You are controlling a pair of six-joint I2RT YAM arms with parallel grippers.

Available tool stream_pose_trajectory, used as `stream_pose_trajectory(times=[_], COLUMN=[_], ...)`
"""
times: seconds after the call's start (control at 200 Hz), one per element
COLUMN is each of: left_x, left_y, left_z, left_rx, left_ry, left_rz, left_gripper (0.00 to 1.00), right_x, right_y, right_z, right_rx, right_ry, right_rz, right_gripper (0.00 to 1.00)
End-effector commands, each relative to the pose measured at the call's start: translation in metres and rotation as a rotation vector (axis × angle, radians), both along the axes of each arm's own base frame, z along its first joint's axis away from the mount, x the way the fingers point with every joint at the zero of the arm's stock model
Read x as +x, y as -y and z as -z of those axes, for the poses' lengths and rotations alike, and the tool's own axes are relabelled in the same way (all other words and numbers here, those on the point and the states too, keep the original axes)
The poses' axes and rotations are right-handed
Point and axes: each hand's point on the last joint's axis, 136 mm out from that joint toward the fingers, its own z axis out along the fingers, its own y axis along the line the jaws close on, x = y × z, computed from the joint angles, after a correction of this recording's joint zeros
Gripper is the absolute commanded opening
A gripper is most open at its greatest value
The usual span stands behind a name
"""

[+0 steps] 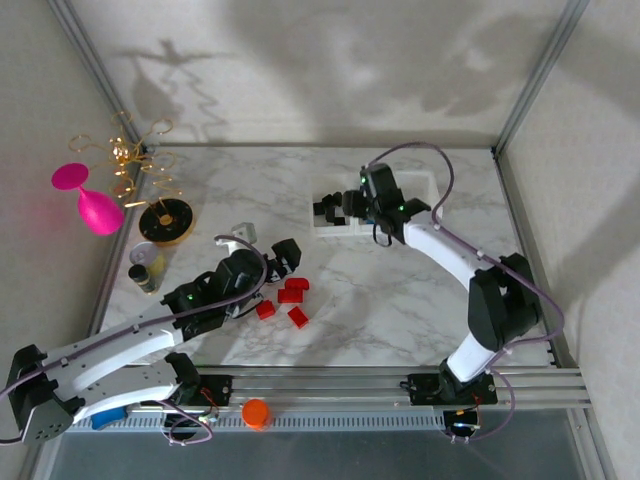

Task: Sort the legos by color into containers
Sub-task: Pick up the lego from the center of the table.

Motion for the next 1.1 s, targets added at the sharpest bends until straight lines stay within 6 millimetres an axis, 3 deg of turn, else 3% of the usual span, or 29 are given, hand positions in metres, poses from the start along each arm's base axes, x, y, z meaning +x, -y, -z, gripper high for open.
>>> stream_pose_trajectory(times=[0.0,0.19,0.375,0.756,1.096], left_x=[-0.007,-0.016,-0.024,-0.034,-0.037], left_y=[-0.015,-0.032,-0.044,-0.064,-0.071], left_z=[0.012,0.026,0.03,0.034,0.032], left_rx=[0.035,0.036,0.029,0.013,0.014], left_ry=[-0.031,-0.053,-0.066,-0.063,-0.056], left_rz=[-0.02,-0.059,-0.078,-0.127,-0.144], left_gripper=[1.0,1.0,1.0,1.0,1.0], right_x=[-0.039,-0.097,-0.131,-0.146,-0.138], right_y=[-0.021,-0.064,-0.097,-0.145,-0.15], right_z=[0.018,0.053,0.072,0.1,0.124], right_rx=[0.026,0.011,0.039,0.006,-0.069], right_ry=[-0.059,-0.128,-0.157,-0.204,-0.212], right_rz=[-0.06,-0.163,-0.248,-0.219,-0.115], right_gripper=[0.65,0.68,0.72,0.84,0.93])
